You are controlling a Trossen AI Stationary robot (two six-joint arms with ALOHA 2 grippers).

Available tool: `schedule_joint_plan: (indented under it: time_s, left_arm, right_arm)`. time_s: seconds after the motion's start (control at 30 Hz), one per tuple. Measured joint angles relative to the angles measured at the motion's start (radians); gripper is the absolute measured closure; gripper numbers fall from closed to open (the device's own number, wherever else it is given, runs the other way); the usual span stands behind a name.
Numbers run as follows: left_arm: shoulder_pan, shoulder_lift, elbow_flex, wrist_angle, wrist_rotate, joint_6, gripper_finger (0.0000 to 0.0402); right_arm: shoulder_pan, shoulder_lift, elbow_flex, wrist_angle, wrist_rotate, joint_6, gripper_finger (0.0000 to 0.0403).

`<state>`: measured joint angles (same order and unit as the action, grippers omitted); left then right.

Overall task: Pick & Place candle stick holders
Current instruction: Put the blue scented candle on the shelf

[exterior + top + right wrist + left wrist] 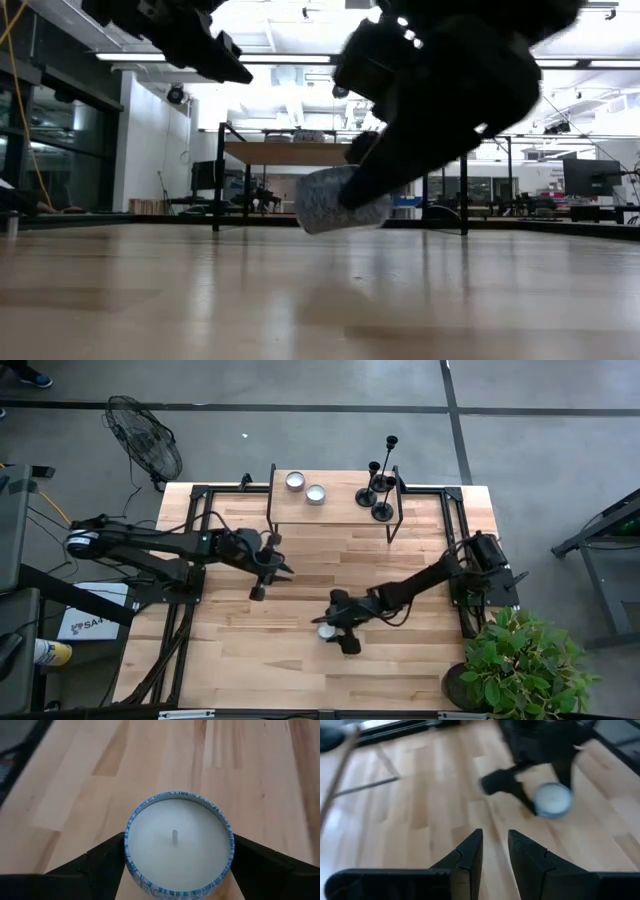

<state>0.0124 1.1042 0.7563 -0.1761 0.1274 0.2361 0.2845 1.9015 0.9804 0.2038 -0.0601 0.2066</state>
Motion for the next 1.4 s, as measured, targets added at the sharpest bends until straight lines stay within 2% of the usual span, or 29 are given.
schedule_joint_plan:
  time_s: [0.13, 0.27, 0.6, 0.77, 1.0, 1.4]
  left_arm:
    - [-0.010, 0.026, 0.000, 0.002, 0.102, 0.097, 0.0312]
    - [-0.064, 0.027, 0.000, 0.006, 0.120, 0.194, 0.0312]
    - [-0.233, 0.049, 0.000, 0.077, -0.088, 0.321, 0.0312]
    - [-0.270, 0.105, -0.002, 0.078, -0.143, 0.347, 0.0312]
    - [-0.276, 0.166, 0.000, 0.110, -0.161, 0.373, 0.0312]
    - [-0.275, 0.217, 0.000, 0.135, -0.148, 0.429, 0.0312]
  right_arm:
    - [-0.022, 0.000, 0.085, -0.164, 0.000, -0.060, 0.0093]
    - [-0.047, 0.000, 0.137, -0.220, -0.019, -0.104, 0.0093]
    - [-0.134, 0.000, 0.227, -0.296, -0.161, -0.136, 0.0093]
    - [-0.161, 0.000, 0.287, -0.329, -0.191, -0.161, 0.0093]
    - [-0.175, 0.000, 0.362, -0.416, -0.193, -0.200, 0.0093]
    - [-0.207, 0.000, 0.371, -0.426, -0.204, -0.213, 0.0093]
